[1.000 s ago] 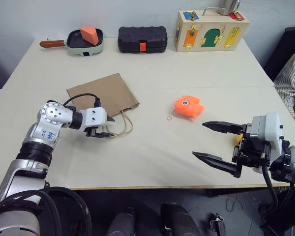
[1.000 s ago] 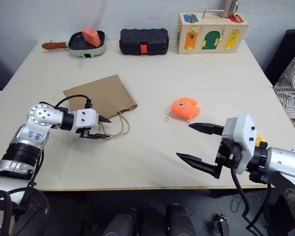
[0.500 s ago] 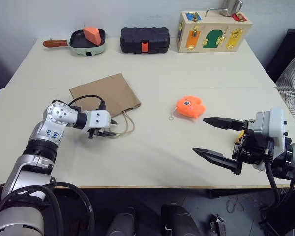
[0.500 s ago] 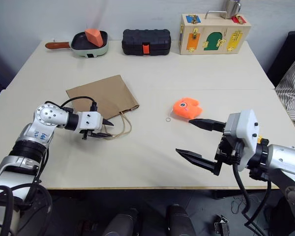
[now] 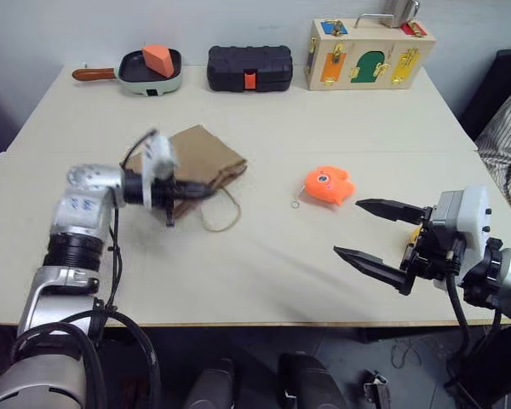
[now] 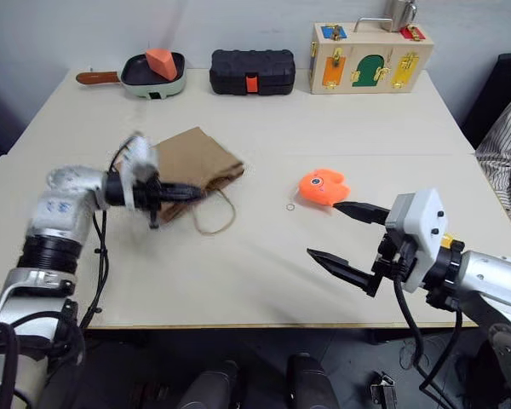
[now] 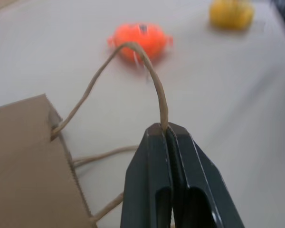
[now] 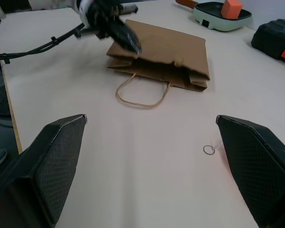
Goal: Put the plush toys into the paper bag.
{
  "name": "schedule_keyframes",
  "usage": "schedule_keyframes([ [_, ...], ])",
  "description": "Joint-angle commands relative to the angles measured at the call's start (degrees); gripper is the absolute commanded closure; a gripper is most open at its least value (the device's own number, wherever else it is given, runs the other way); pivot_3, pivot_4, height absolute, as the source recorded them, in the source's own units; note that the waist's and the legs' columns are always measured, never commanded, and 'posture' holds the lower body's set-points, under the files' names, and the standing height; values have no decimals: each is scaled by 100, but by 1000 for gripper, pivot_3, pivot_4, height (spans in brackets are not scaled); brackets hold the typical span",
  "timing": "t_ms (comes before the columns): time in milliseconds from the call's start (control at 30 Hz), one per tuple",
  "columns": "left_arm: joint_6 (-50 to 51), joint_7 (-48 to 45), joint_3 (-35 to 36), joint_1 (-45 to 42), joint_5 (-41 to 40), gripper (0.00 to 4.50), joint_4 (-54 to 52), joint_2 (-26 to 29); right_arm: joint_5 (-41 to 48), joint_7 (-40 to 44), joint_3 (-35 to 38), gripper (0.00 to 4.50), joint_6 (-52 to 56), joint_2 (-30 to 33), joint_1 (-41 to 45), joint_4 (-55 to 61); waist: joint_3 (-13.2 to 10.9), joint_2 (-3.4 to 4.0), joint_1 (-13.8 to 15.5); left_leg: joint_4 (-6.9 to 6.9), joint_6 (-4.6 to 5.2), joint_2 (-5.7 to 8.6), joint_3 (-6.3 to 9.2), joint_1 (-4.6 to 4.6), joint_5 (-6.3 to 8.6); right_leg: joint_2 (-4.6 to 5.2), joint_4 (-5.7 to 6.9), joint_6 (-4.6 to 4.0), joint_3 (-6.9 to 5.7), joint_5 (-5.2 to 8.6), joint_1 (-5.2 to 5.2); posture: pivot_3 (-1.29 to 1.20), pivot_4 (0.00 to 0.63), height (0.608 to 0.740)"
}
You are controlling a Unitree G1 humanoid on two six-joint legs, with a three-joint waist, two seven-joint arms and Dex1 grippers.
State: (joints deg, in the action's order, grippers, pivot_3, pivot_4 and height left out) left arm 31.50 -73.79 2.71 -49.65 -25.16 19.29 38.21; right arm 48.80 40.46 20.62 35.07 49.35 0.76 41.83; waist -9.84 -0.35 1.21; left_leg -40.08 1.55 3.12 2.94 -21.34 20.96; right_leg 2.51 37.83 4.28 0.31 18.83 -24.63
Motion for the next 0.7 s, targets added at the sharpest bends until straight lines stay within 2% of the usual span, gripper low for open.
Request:
schedule_keyframes([
  [33,1690,104,393,134,-1199,4456,-1230,113,55,-117,4,0,0,-46,51,122,1,2,-21,2,0,0,0,1,0,0,0,0,1,0,0,0,150,740],
  [100,2054,284,460,246,-1467,4456,-1669,94,98,-164,-88,0,42,-63,124,155,1,2,-21,2,-1,0,0,9,0,0,3,0,1,0,4,0,150,740],
  [200,2066,574,279,410,-1465,4456,-2136,-58,-14,-359,-635,0,115,-246,583,17,1,2,-37,-1,-4,0,-1,14,-2,0,2,0,3,0,7,0,150,740],
  [333,1886,935,83,436,-1321,4500,-2170,-404,-694,-588,-1781,1222,209,-665,1426,-431,1,1,-36,-6,-7,1,-2,16,-4,0,-5,0,4,0,5,0,150,740],
  [467,1904,1049,-13,391,-1424,4500,-2194,-648,-1356,-765,-2722,2586,207,-1371,2327,-1269,1,1,-71,-1,-8,3,-2,11,-4,-1,3,0,3,0,-4,0,150,740],
  [633,1936,971,-150,356,-1502,4500,-2307,-729,-2240,-641,-3467,4339,-124,-2022,3073,-2415,1,1,-148,3,-10,4,0,10,-6,-1,11,-1,-1,0,-8,0,150,740],
  [700,1900,895,-233,376,-1476,4500,-2362,-689,-2493,-557,-3632,4427,-253,-2203,3276,-2755,1,1,-146,2,-11,5,1,10,-6,-1,12,-1,-3,0,-8,0,150,740],
])
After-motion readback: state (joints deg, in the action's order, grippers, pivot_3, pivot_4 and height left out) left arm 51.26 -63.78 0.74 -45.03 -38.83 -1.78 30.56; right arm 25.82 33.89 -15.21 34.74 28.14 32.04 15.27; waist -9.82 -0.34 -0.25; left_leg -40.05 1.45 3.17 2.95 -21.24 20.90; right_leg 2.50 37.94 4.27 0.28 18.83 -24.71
